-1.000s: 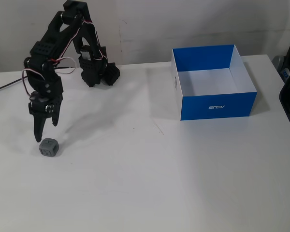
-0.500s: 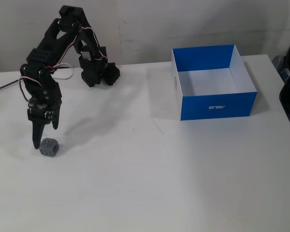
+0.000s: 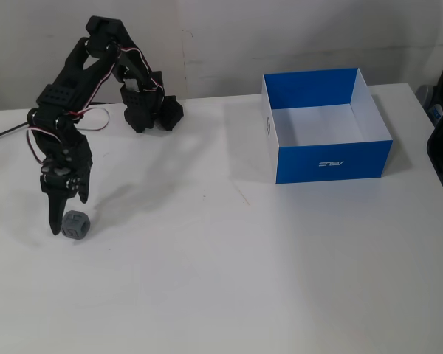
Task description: Grasp the gray block and put it in the box.
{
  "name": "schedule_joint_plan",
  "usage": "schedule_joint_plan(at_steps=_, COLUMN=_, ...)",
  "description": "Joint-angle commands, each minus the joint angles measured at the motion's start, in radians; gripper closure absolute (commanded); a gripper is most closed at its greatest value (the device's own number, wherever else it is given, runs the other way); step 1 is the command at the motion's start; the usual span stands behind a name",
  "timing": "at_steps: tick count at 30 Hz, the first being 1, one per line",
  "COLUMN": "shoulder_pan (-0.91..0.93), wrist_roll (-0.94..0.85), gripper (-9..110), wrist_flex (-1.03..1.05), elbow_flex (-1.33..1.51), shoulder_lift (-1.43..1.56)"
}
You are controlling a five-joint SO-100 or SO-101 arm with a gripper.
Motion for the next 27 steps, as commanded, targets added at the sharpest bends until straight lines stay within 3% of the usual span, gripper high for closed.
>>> schedule_joint_plan(at_steps=1, shoulder_pan=0.003, wrist_roll=0.003, gripper=67, wrist_flex=0.006, elbow_flex=-0.081, shoulder_lift=0.015)
schedule_joint_plan(at_steps=15, shoulder_pan=-0.017, wrist_roll=-0.002, gripper=98, wrist_flex=0.115, elbow_flex=-0.268, shoulder_lift=-0.12)
schedule_joint_plan(at_steps=27, shoulder_pan=-0.008, wrist_roll=-0.008, gripper=101, wrist_flex=0.313, elbow_flex=-0.445, shoulder_lift=-0.21)
